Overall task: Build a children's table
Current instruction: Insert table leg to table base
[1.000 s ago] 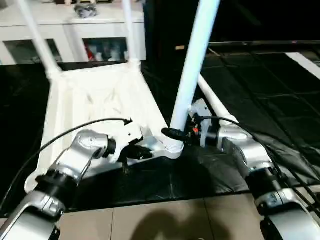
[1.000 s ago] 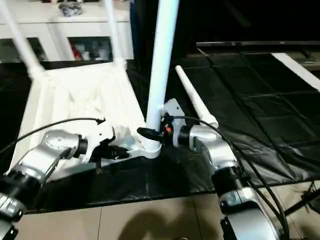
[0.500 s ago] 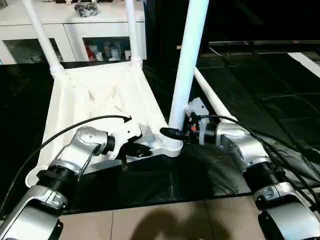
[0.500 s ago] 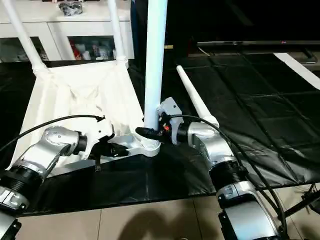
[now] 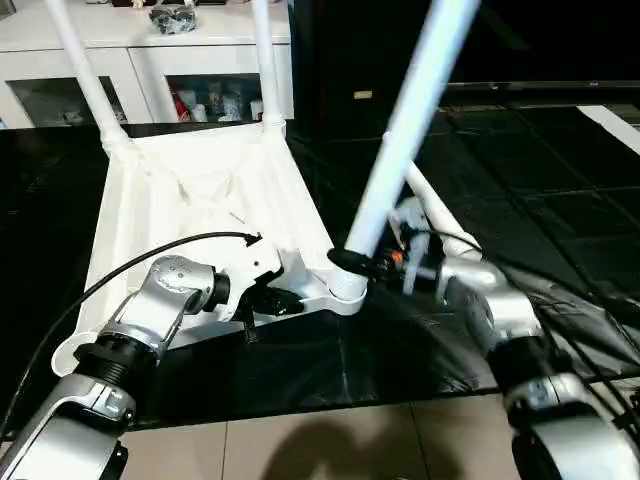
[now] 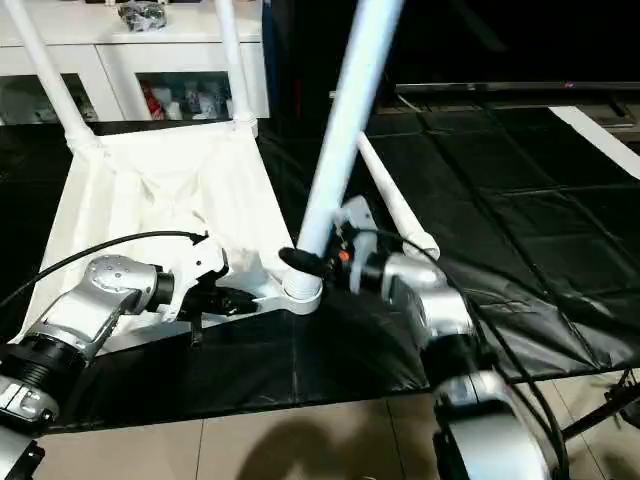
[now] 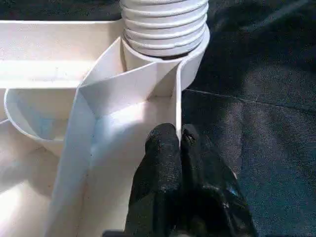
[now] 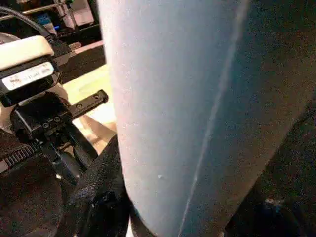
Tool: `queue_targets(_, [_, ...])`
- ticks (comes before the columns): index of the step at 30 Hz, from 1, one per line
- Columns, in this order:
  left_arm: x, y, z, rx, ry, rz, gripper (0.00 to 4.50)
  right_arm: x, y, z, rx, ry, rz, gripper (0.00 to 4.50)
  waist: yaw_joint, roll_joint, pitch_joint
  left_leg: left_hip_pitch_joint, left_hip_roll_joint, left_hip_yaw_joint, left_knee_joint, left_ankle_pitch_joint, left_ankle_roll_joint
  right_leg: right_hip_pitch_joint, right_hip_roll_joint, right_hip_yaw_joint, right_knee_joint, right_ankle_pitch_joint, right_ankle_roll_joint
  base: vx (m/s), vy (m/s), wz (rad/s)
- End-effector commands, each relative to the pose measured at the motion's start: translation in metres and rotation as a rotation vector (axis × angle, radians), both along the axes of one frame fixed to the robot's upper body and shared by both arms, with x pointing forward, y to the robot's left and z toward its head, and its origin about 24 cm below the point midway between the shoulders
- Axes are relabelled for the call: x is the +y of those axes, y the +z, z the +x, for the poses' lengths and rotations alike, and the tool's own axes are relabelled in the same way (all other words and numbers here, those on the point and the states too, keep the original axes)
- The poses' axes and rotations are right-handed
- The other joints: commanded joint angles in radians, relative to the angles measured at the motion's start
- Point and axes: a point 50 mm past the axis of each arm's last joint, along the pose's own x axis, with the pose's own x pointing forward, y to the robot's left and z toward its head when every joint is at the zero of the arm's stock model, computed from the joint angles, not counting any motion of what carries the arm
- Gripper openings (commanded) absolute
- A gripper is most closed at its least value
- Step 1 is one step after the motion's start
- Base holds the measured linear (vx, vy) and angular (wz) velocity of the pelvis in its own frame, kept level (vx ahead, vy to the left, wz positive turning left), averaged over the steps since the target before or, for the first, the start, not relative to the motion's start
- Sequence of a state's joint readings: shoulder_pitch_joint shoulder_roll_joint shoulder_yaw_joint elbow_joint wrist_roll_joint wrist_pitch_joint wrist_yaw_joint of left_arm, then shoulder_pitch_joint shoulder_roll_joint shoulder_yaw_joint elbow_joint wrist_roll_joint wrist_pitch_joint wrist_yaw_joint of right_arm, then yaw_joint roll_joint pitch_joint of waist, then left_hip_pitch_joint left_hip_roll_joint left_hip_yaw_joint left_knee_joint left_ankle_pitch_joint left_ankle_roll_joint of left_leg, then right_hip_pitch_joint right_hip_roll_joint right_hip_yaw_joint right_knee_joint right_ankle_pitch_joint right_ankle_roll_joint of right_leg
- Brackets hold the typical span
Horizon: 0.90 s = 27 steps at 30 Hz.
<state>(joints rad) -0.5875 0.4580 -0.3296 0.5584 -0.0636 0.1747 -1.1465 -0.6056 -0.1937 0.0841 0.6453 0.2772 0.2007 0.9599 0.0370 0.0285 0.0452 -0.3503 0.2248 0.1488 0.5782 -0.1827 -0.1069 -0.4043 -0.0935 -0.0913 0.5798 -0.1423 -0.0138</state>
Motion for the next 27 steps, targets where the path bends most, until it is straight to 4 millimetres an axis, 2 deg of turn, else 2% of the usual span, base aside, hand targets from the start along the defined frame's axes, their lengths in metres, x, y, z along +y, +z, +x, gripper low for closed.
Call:
queue_targets(1, [0.002,0.004,0.002,-0.022,0.019,0.004,0.00,-0.009,-0.026,-0.010,0.082,-0.047,-0.071,1.91,0.001,0.013,-0.061,0.000,-0.006,0.019,-0.073,-0.311,0.009,0.050,-0.033,0.033,-0.066,-0.350,-0.197,0.000,0.000,0.00])
queue_targets(5, [0.003,0.006,0.004,-0.032,0.039,0.007,0.00,-0.014,-0.031,-0.018,0.033,-0.069,-0.083,1.91,0.003,0.013,-0.059,0.002,-0.007,0.019,-0.075,-0.330,0.008,0.049,-0.033,0.033,-0.072,-0.388,-0.181,0.000,0.000,0.00])
queue_targets(6, [0.004,0.006,0.005,-0.032,0.042,0.008,0.00,-0.015,-0.034,-0.022,0.014,-0.061,-0.107,1.91,0.005,0.012,-0.059,0.006,-0.007,0.020,-0.074,-0.335,0.008,0.046,-0.034,0.034,-0.075,-0.394,-0.178,0.000,0.000,0.00])
queue_targets(7, [0.004,0.006,0.005,-0.032,0.042,0.010,0.00,-0.016,-0.036,-0.025,0.000,-0.045,-0.137,1.91,0.007,0.019,-0.061,0.005,-0.006,0.019,-0.075,-0.328,0.007,0.047,-0.033,0.035,-0.071,-0.373,-0.182,0.000,0.000,0.00])
queue_targets(9, [0.005,0.006,0.005,-0.032,0.040,0.016,0.00,-0.015,-0.039,-0.030,-0.030,-0.001,-0.211,1.91,0.005,0.014,-0.059,-0.001,-0.006,0.017,-0.078,-0.323,0.007,0.051,-0.031,0.033,-0.069,-0.361,-0.181,0.000,0.000,0.00])
queue_targets(12, [0.005,0.005,0.005,-0.031,0.036,0.020,0.00,-0.013,-0.041,-0.032,-0.051,0.042,-0.267,1.91,0.004,0.017,-0.060,0.002,-0.009,0.019,-0.076,-0.337,0.008,0.050,-0.032,0.034,-0.072,-0.388,-0.174,0.000,0.000,0.00])
queue_targets(16, [0.004,0.004,0.004,-0.029,0.012,0.036,0.00,-0.003,-0.037,-0.027,-0.047,0.124,-0.281,1.91,0.000,0.010,-0.058,0.000,-0.008,0.017,-0.077,-0.352,0.013,0.049,-0.032,0.032,-0.073,-0.414,-0.172,0.000,0.000,0.00])
queue_targets(20, [0.004,0.006,0.003,-0.031,-0.004,0.035,0.00,0.001,-0.037,-0.027,-0.034,0.175,-0.266,1.91,-0.001,0.008,-0.058,0.001,-0.007,0.017,-0.076,-0.352,0.018,0.048,-0.034,0.033,-0.077,-0.435,-0.164,0.000,0.000,0.00])
queue_targets(21, [0.004,0.006,0.003,-0.031,-0.004,0.035,0.00,0.001,-0.037,-0.027,-0.034,0.176,-0.266,1.91,-0.001,0.003,-0.058,0.000,-0.007,0.018,-0.076,-0.348,0.021,0.048,-0.034,0.034,-0.077,-0.432,-0.164,0.000,0.000,0.00])
queue_targets(22, [0.003,0.006,0.003,-0.030,-0.021,0.030,0.00,0.002,-0.036,-0.028,-0.024,0.198,-0.248,1.91,0.000,0.004,-0.060,-0.002,-0.005,0.017,-0.077,-0.325,0.024,0.050,-0.034,0.035,-0.071,-0.398,-0.173,0.000,0.000,0.00])
queue_targets(23, [0.002,0.007,0.001,-0.027,-0.044,0.026,0.00,0.002,-0.036,-0.029,-0.012,0.227,-0.228,1.91,0.000,-0.001,-0.060,-0.004,-0.005,0.018,-0.077,-0.319,0.025,0.051,-0.034,0.035,-0.071,-0.390,-0.176,0.000,0.000,0.00])
queue_targets(26, [-0.002,0.007,-0.002,-0.011,-0.100,0.010,0.00,0.002,-0.038,-0.034,0.012,0.304,-0.204,1.91,0.002,0.003,-0.063,-0.005,-0.003,0.020,-0.075,-0.290,0.035,0.054,-0.033,0.037,-0.062,-0.319,-0.203,0.000,0.000,0.00])
queue_targets(27, [-0.002,0.007,-0.002,-0.011,-0.100,0.010,0.00,0.002,-0.038,-0.034,0.012,0.304,-0.204,1.91,0.005,0.005,-0.065,-0.002,-0.002,0.021,-0.073,-0.277,0.038,0.053,-0.033,0.038,-0.059,-0.286,-0.217,0.000,0.000,0.00])
